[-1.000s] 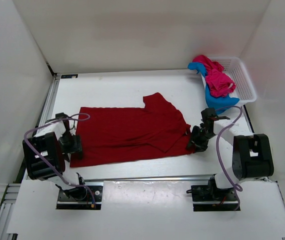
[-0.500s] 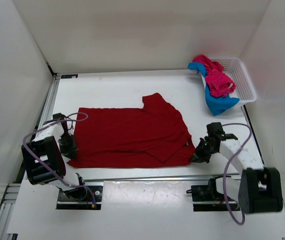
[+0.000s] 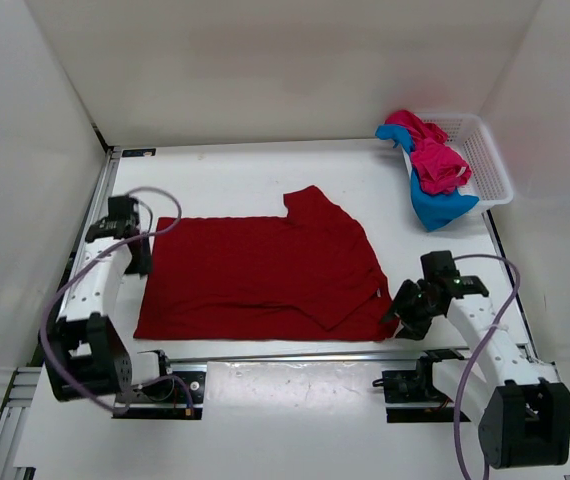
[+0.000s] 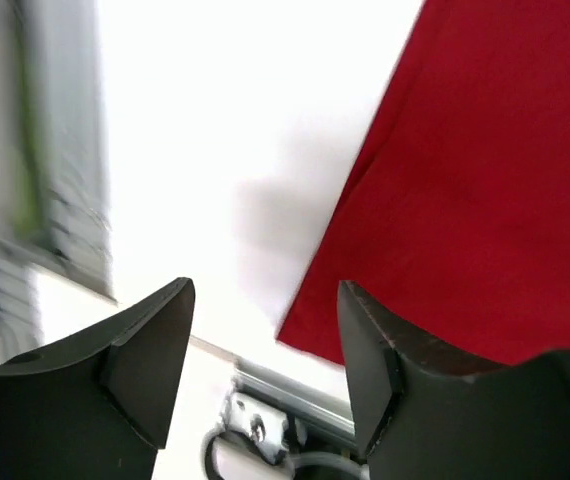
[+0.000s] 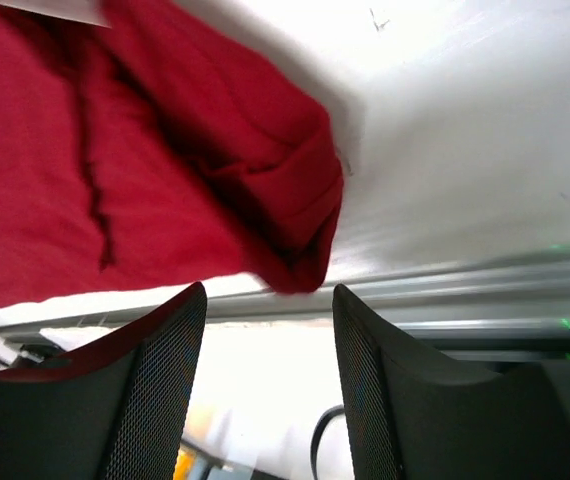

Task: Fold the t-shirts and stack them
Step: Fold the flattened tshirt in 1/3 of the way

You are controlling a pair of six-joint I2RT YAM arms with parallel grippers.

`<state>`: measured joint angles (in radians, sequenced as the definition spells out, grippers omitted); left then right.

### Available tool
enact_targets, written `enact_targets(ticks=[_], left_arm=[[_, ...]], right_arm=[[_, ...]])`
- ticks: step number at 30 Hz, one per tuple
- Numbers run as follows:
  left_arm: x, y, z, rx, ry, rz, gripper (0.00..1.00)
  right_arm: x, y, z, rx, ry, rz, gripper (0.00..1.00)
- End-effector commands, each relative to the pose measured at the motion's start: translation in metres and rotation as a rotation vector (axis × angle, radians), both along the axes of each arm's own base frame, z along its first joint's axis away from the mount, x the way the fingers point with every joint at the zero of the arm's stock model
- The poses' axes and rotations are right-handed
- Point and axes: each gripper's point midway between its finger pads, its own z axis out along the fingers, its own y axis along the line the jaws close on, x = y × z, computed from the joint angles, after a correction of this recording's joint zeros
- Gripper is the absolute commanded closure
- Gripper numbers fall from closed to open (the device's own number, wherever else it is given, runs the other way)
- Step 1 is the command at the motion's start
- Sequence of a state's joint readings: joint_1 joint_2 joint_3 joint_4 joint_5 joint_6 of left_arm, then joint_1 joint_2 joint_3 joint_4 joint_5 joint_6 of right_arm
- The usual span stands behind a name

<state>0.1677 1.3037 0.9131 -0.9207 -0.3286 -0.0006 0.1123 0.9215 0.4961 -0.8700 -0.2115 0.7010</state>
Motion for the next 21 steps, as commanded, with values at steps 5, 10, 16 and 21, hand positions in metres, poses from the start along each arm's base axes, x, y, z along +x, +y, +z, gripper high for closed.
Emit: enact_targets(ticks=[5,10,16,21], left_arm=[[0.095,-0.135,0.143,0.059,-0.501,-0.465,0.34],[0.049,-0.330,0.114,-0.069,-0.395,-1.033,0.35],[0.019,-0.424,0.075,-0.121,-0.273,-1.244,0.38],[0.022,-0.377,0.073,-0.139,-0.191,-1.178,0.37]], right_arm=[[0.061,-0.013,0.066,-0.102,-0.193,0.136,0.49],[0.112,0.013,0.084,0.014,-0.243,0.259,0.67],[0.113,0.013,0.060,0.013,-0.144,0.247,0.74],[0.076,-0.001,0.050,-0.050,-0.086,0.188,0.37]])
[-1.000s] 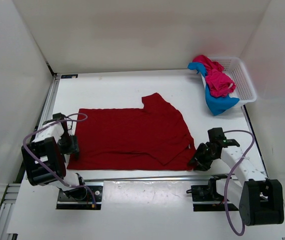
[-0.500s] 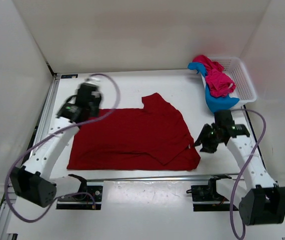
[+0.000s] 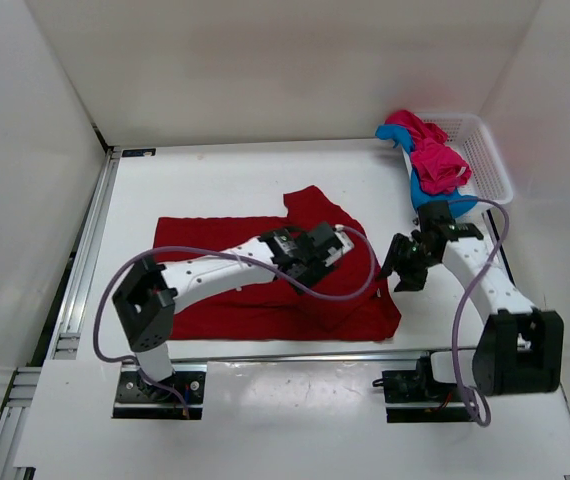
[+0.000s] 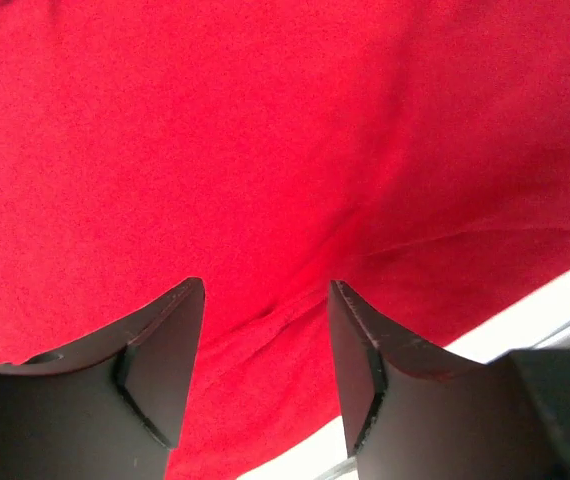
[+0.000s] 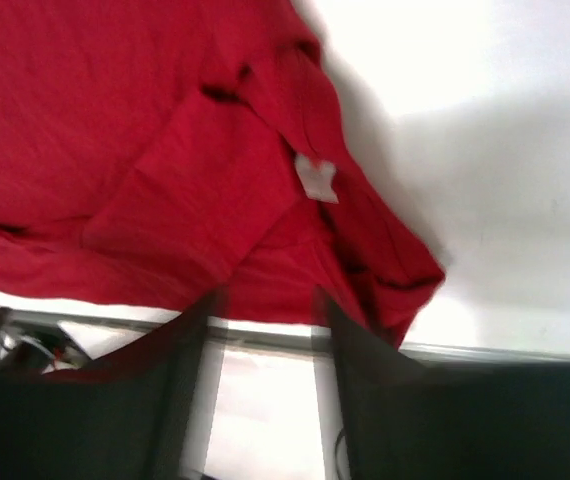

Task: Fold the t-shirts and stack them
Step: Fold the flattened tshirt in 1/3 of the way

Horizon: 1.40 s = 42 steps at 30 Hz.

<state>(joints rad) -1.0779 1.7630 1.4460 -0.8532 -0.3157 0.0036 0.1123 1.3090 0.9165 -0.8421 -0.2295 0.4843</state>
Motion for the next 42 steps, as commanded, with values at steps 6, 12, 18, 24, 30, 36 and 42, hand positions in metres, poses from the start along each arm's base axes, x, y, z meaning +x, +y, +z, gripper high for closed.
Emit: enact_targets(ticks=[6,12,18,24,30,36,42], left_arm=[[0.007,0.210,0.003,0.008,0.058,0.463,0.27],[-0.059,0.338,-0.062,0.050,0.175,0.924,0.07],[-0.072,0.370,-0.094,0.018,0.219,1.132,0.07],[-0.063,0.375,-0.103,-0.041,0.311,1.209,0.07],[-0.059,0.364,-0.117,-0.085,0.412,1.194,0.40],[-0.067,0.370,-0.111,-0.077,0.380,1.221,0.90],[-0.090,0.390,-0.089,-0.025,0.361,1.326,0.90]], right_arm=[[-0.083,-0.002,-0.039,0.019,0.150,-0.056,0.16],[-0.083,0.002,-0.070,0.042,0.178,-0.092,0.16],[-0.080,0.007,-0.077,0.066,0.194,-0.097,0.38],[-0.082,0.006,-0.081,0.065,0.196,-0.097,0.55],[-0.083,0.005,-0.084,0.056,0.195,-0.099,0.91],[-0.097,-0.002,-0.072,0.026,0.192,-0.127,1.00],[-0.118,-0.009,-0.059,-0.003,0.203,-0.183,1.00]])
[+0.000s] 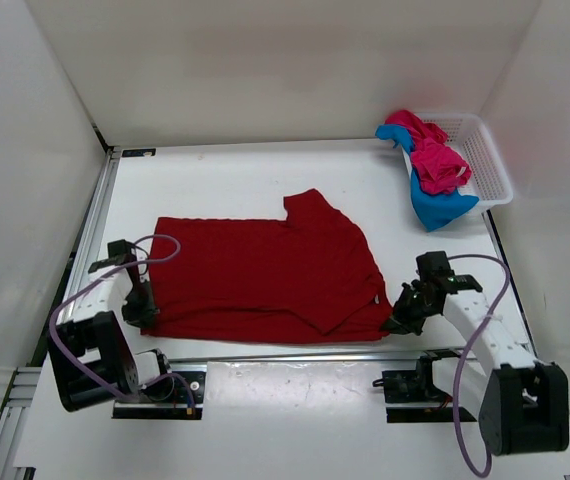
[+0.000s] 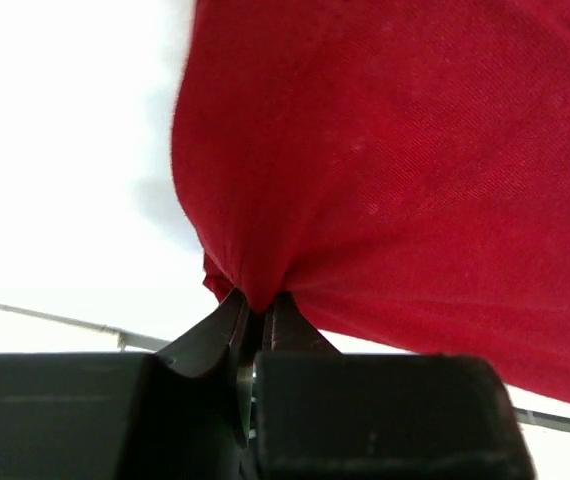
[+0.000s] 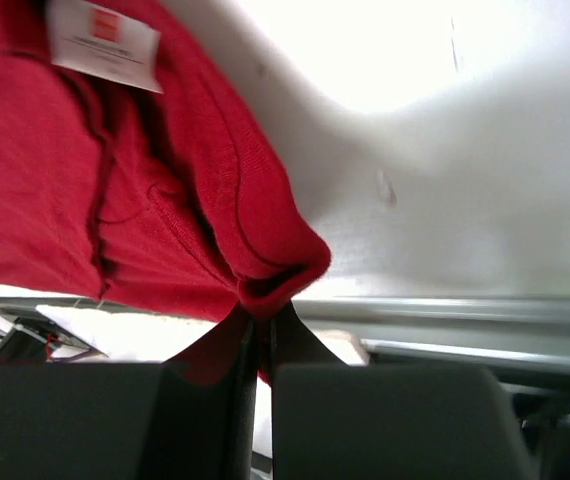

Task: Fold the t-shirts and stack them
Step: Fold the flattened tshirt in 1/3 of the way

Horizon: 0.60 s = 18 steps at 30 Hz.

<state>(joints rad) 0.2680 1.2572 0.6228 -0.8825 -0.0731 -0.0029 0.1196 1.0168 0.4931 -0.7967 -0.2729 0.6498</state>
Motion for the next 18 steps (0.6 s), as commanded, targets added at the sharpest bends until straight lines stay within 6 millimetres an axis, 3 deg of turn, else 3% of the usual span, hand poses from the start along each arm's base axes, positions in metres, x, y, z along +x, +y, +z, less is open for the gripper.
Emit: enact_targets(ticks=[1,5,7,9,10,12,13,15,16,18], left_arm=[[-0.005,0.023,0.016,0.106,-0.007,0.045,0.90],[-0.020,0.018,0.018,0.091,0.045,0.042,0.90],[-0.026,0.016,0.016,0.084,0.068,0.041,0.81],[-0.031,0.018,0.015,0.100,0.084,0.042,0.43],[-0.033,0.017,0.015,0.098,0.093,0.041,0.31],[-0.030,0.020,0.018,0.110,0.084,0.042,0.20],[-0.024,0.022,0.022,0.115,0.067,0.044,0.14],[0.007,0.032,0.044,0.145,-0.036,0.051,0.13],[0.035,0.039,0.068,0.164,-0.137,0.055,0.13],[0.075,0.042,0.095,0.153,-0.282,0.050,0.11]], right_arm=[[-0.024,-0.012,-0.001,-0.064,0.067,-0.040,1.00],[-0.037,-0.011,-0.007,-0.053,0.097,-0.060,0.98],[-0.045,-0.011,-0.011,-0.055,0.120,-0.068,0.86],[-0.046,-0.012,-0.010,-0.055,0.118,-0.068,0.60],[-0.042,-0.013,-0.006,-0.063,0.105,-0.061,0.48],[-0.032,-0.015,0.006,-0.079,0.063,-0.040,0.35],[-0.010,-0.015,0.026,-0.086,-0.017,-0.025,0.35],[0.014,-0.019,0.051,-0.119,-0.098,0.006,0.35],[0.043,-0.016,0.079,-0.115,-0.168,0.019,0.35],[0.076,-0.014,0.105,-0.123,-0.243,0.071,0.35]])
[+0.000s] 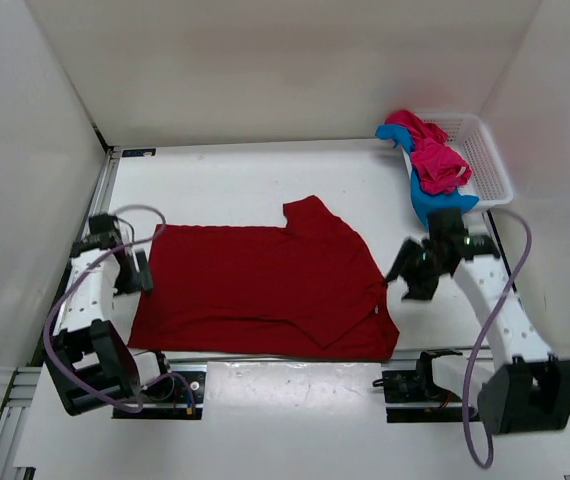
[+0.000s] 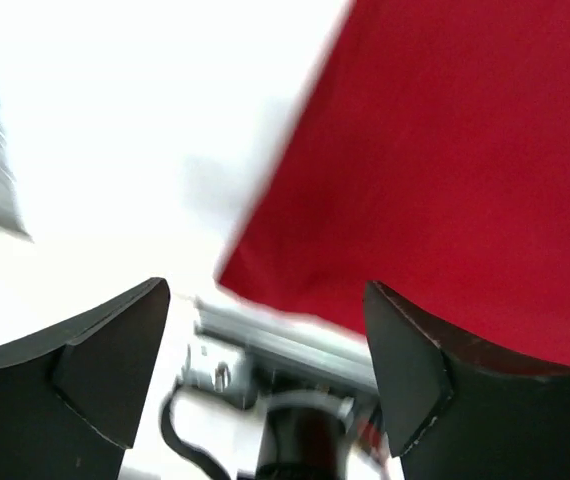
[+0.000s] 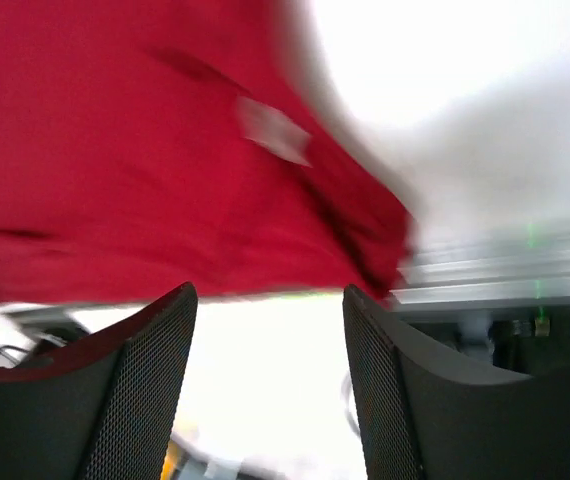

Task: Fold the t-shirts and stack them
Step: Fold the flattened tshirt in 1/3 of the way, then grap the side of the flattened tshirt furthest away from the robot with both arms

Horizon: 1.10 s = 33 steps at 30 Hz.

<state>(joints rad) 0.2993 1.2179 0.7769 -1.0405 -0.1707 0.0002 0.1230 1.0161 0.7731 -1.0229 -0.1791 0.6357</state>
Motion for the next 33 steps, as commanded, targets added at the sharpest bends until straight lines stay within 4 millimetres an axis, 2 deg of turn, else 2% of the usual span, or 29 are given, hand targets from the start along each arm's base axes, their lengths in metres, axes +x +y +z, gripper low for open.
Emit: enact_targets(ticks=[1,2,3,4,5,6,7,8,9,10,11,12,13,14,15,16,17,19,20,21,22,23,24,26,27,28,30,32,33], left_arm=[[0.086,0.017,0.062,0.040,-0.329,-0.013,0.10],[0.113,0.018,0.079,0.021,-0.389,-0.027,0.10],[0.132,0.010,0.085,-0.043,-0.428,-0.053,0.10],[0.148,0.009,0.090,-0.069,-0.450,-0.066,0.10],[0.175,0.013,0.092,-0.091,-0.449,-0.072,0.10],[0.190,0.012,0.090,-0.106,-0.442,-0.084,0.12],[0.206,0.016,0.088,-0.114,-0.446,-0.087,0.12],[0.232,0.024,0.080,-0.120,-0.431,-0.085,0.12],[0.244,0.027,0.075,-0.122,-0.423,-0.084,0.13],[0.255,0.024,0.071,-0.137,-0.421,-0.098,0.13],[0.277,0.023,0.060,-0.142,-0.415,-0.112,0.13],[0.285,0.025,0.055,-0.143,-0.412,-0.112,0.13],[0.297,0.021,0.051,-0.143,-0.421,-0.128,0.13],[0.314,0.020,0.042,-0.142,-0.432,-0.142,0.12],[0.322,0.019,0.038,-0.153,-0.437,-0.146,0.12],[0.329,0.013,0.033,-0.173,-0.437,-0.160,0.12],[0.334,0.014,0.028,-0.174,-0.434,-0.160,0.11],[0.345,0.005,0.013,-0.192,-0.417,-0.180,0.11],[0.345,0.005,0.007,-0.196,-0.405,-0.178,0.11],[0.345,-0.001,0.003,-0.201,-0.395,-0.189,0.11],[0.342,-0.007,-0.002,-0.207,-0.380,-0.196,0.11],[0.338,-0.007,-0.011,-0.213,-0.359,-0.193,0.11],[0.331,-0.009,-0.019,-0.220,-0.334,-0.189,0.11],[0.325,-0.006,-0.027,-0.202,-0.311,-0.180,0.11],[0.321,-0.006,-0.034,-0.206,-0.298,-0.178,0.11],[0.317,-0.007,-0.037,-0.208,-0.288,-0.177,0.11],[0.310,-0.009,-0.044,-0.215,-0.264,-0.174,0.11],[0.300,-0.010,-0.050,-0.222,-0.239,-0.170,0.12],[0.298,-0.013,-0.052,-0.233,-0.232,-0.171,0.16]], right_arm=[[0.068,0.002,0.040,-0.037,-0.128,0.106,0.35],[0.104,0.006,0.073,-0.035,-0.231,0.120,0.35],[0.127,0.011,0.061,-0.046,-0.179,0.161,0.35],[0.146,0.020,0.066,-0.033,-0.190,0.192,0.35],[0.182,0.030,0.099,-0.021,-0.292,0.212,0.35],[0.205,0.042,0.076,-0.025,-0.223,0.246,0.34],[0.223,0.050,0.075,-0.027,-0.224,0.268,0.32],[0.259,0.062,0.108,-0.018,-0.332,0.275,0.32],[0.274,0.077,0.071,-0.022,-0.230,0.304,0.32],[0.290,0.088,0.070,-0.011,-0.242,0.318,0.32],[0.320,0.095,0.092,-0.002,-0.344,0.315,0.30],[0.336,0.108,0.058,0.002,-0.307,0.317,0.30],[0.347,0.119,0.050,0.018,-0.317,0.293,0.27],[0.354,0.122,0.026,0.026,-0.295,0.265,0.27],[0.363,0.122,0.013,0.019,-0.302,0.227,0.25],[0.382,0.134,0.012,0.049,-0.368,0.170,0.23],[0.387,0.134,-0.007,0.049,-0.356,0.136,0.21],[0.398,0.149,-0.021,0.059,-0.368,0.103,0.20],[0.398,0.161,-0.041,0.065,-0.338,0.099,0.20],[0.404,0.171,-0.033,0.083,-0.361,0.112,0.20],[0.403,0.179,-0.038,0.097,-0.349,0.112,0.20],[0.395,0.189,-0.046,0.095,-0.329,0.133,0.20],[0.387,0.191,-0.058,0.080,-0.298,0.129,0.20],[0.374,0.194,-0.063,0.044,-0.281,0.138,0.19],[0.363,0.187,-0.080,0.015,-0.231,0.135,0.19],[0.361,0.186,-0.077,0.015,-0.232,0.135,0.20],[0.351,0.180,-0.088,-0.014,-0.183,0.143,0.33],[0.350,0.180,-0.084,-0.017,-0.175,0.143,0.41],[0.350,0.179,-0.084,-0.017,-0.175,0.143,0.45]])
